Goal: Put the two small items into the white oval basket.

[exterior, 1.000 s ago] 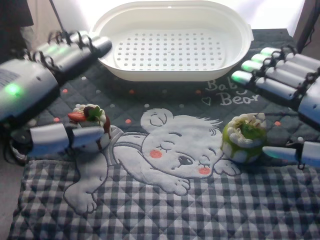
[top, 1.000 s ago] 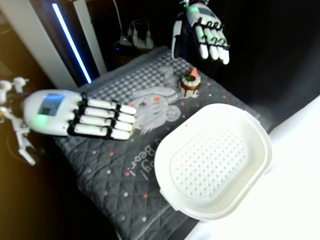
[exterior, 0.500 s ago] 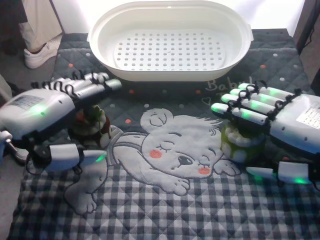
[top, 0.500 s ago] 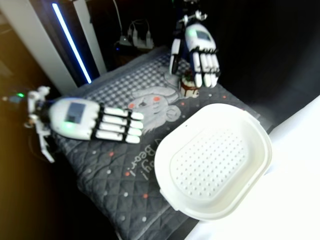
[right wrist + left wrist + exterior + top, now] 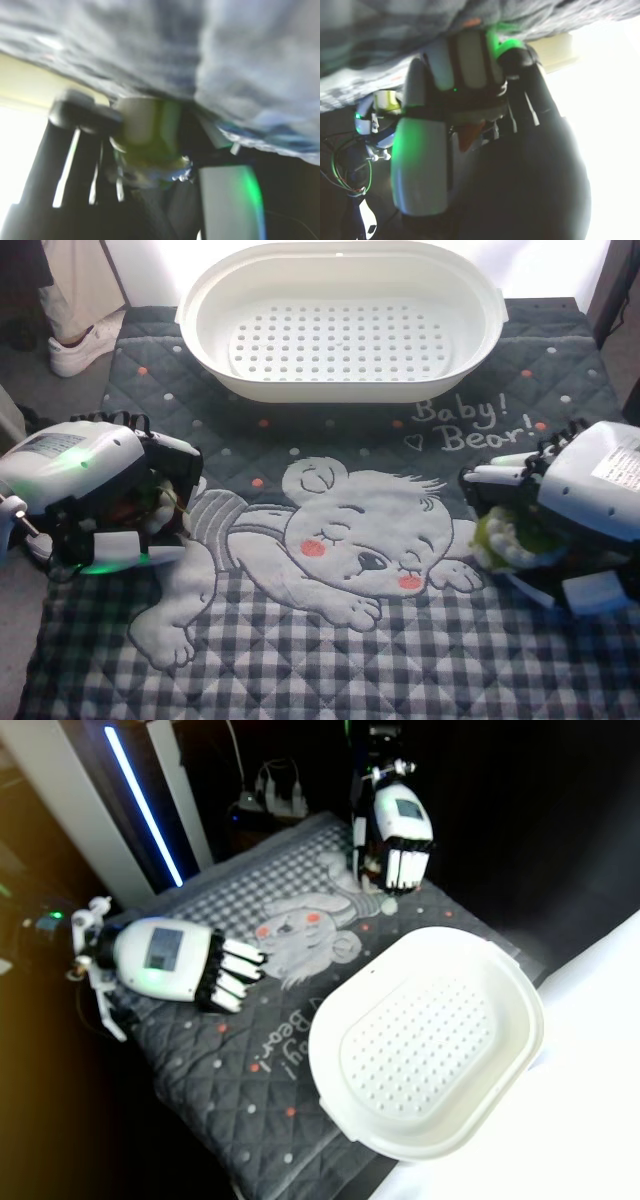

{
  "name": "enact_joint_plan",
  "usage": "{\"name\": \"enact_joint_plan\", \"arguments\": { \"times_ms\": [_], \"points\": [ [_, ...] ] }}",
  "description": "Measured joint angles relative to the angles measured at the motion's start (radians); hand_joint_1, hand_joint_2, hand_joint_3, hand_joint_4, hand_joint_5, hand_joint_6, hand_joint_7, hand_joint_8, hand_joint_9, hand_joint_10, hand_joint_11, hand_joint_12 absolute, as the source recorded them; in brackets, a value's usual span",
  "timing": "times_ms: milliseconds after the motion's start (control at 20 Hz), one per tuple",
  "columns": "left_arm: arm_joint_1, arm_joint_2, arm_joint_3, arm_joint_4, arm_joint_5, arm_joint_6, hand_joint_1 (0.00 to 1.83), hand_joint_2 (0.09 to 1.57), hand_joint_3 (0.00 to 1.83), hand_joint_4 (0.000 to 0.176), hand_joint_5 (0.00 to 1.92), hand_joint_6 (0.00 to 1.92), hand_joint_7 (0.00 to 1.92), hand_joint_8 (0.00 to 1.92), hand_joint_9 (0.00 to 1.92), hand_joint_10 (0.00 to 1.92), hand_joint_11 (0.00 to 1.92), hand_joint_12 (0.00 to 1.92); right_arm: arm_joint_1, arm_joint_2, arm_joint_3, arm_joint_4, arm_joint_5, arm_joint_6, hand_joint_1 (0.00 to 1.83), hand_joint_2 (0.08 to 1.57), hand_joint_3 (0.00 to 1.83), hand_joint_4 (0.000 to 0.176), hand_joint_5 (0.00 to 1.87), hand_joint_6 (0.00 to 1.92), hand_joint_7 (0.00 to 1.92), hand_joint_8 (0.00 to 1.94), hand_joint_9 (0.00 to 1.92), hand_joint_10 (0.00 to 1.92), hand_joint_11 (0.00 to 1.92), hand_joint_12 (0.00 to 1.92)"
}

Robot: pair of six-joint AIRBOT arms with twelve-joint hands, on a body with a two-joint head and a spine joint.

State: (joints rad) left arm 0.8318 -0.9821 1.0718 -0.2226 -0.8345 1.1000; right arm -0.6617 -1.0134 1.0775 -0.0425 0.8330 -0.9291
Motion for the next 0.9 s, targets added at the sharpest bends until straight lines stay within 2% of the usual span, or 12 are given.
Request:
{"name": "enact_joint_plan", "arguments": {
  "times_ms": [100,150,250,350,400,450,500,600,650,750,850,900],
  "points": [
    [-0.002,0.000,-0.002,0.004,-0.011,0.000,1.60,1.20,0.01,0.000,0.93,1.92,0.96,1.92,1.12,1.92,1.23,1.92,-0.001,0.026,-0.006,0.005,0.003,-0.003,1.11,0.88,1.02,0.000,0.60,1.89,0.78,1.86,0.94,1.92,0.99,1.92],
    [-0.013,0.003,-0.010,0.010,-0.021,0.003,1.57,1.22,0.02,0.047,0.89,1.92,0.97,1.92,1.15,1.92,1.27,1.92,-0.003,0.045,-0.012,0.015,0.022,-0.005,1.11,0.88,1.02,0.003,0.63,1.89,0.75,1.86,0.92,1.92,0.98,1.92],
    [-0.068,0.006,-0.012,0.050,-0.033,0.001,1.56,1.22,0.01,0.067,0.87,1.92,0.94,1.92,1.08,1.92,1.19,1.92,-0.003,0.074,-0.017,0.038,0.078,-0.006,1.32,0.89,0.89,0.000,0.68,1.92,0.70,1.82,0.95,1.92,1.04,1.92],
    [-0.156,0.005,0.019,0.073,-0.055,0.000,1.50,1.24,0.01,0.001,0.79,1.92,0.92,1.92,1.11,1.92,1.24,1.92,0.064,0.080,-0.003,0.045,0.086,-0.010,1.13,0.95,0.90,0.000,0.60,1.86,0.68,1.92,0.90,1.92,1.01,1.92],
    [-0.187,0.001,0.036,0.070,-0.060,0.000,1.53,1.22,0.00,0.000,0.79,1.92,0.91,1.92,1.11,1.92,1.22,1.92,0.100,0.079,0.002,0.048,0.080,-0.028,1.26,0.95,0.88,0.000,0.55,1.88,0.64,1.90,0.70,1.92,0.88,1.92],
    [-0.239,-0.012,0.065,0.068,-0.052,0.001,1.57,1.18,0.00,0.000,0.82,1.92,0.99,1.92,1.18,1.92,1.28,1.92,0.156,0.074,0.010,0.051,0.069,-0.074,1.31,0.89,0.97,0.000,0.57,1.88,0.68,1.88,0.71,1.91,0.90,1.92],
    [-0.282,-0.031,0.095,0.065,-0.031,0.002,1.57,1.16,0.00,0.039,0.87,1.92,1.02,1.92,1.18,1.92,1.27,1.92,0.204,0.058,0.026,0.054,0.056,-0.102,1.46,0.94,0.56,0.000,0.67,1.91,0.92,1.93,1.08,1.92,1.18,1.92],
    [-0.390,-0.100,0.187,0.065,0.056,0.001,1.59,1.19,0.00,0.048,0.80,1.92,0.89,1.92,1.03,1.92,1.14,1.92,0.311,-0.023,0.107,0.048,-0.004,-0.121,1.50,1.08,0.22,0.000,0.69,1.92,1.03,1.94,1.25,1.92,1.30,1.92],
    [-0.434,-0.138,0.231,0.067,0.105,0.001,1.56,1.19,0.00,0.079,0.79,1.92,0.87,1.92,0.98,1.92,1.08,1.92,0.345,-0.055,0.143,0.049,-0.057,-0.121,1.22,0.92,0.86,0.000,0.60,1.84,0.86,1.94,1.22,1.92,1.29,1.92],
    [-0.499,-0.222,0.330,0.064,0.217,0.002,1.52,1.19,0.00,0.096,0.82,1.92,0.89,1.92,0.98,1.92,1.08,1.92,0.414,-0.111,0.216,0.043,-0.187,-0.122,1.12,0.87,1.07,0.000,0.60,1.88,0.80,1.94,1.17,1.92,1.26,1.92],
    [-0.536,-0.300,0.426,0.043,0.314,0.008,1.56,1.18,0.00,0.000,0.84,1.92,0.87,1.92,0.94,1.92,1.05,1.92,0.470,-0.156,0.276,0.054,-0.263,-0.173,1.32,0.89,0.95,0.000,0.63,1.92,0.68,1.90,1.14,1.92,1.23,1.92],
    [-0.546,-0.346,0.478,0.020,0.351,0.011,1.59,1.18,0.00,0.000,0.84,1.92,0.85,1.92,0.92,1.92,1.01,1.92,0.502,-0.185,0.311,0.081,-0.308,-0.227,1.33,0.90,0.93,0.000,0.63,1.92,0.68,1.89,1.15,1.92,1.25,1.92]
  ]
}}
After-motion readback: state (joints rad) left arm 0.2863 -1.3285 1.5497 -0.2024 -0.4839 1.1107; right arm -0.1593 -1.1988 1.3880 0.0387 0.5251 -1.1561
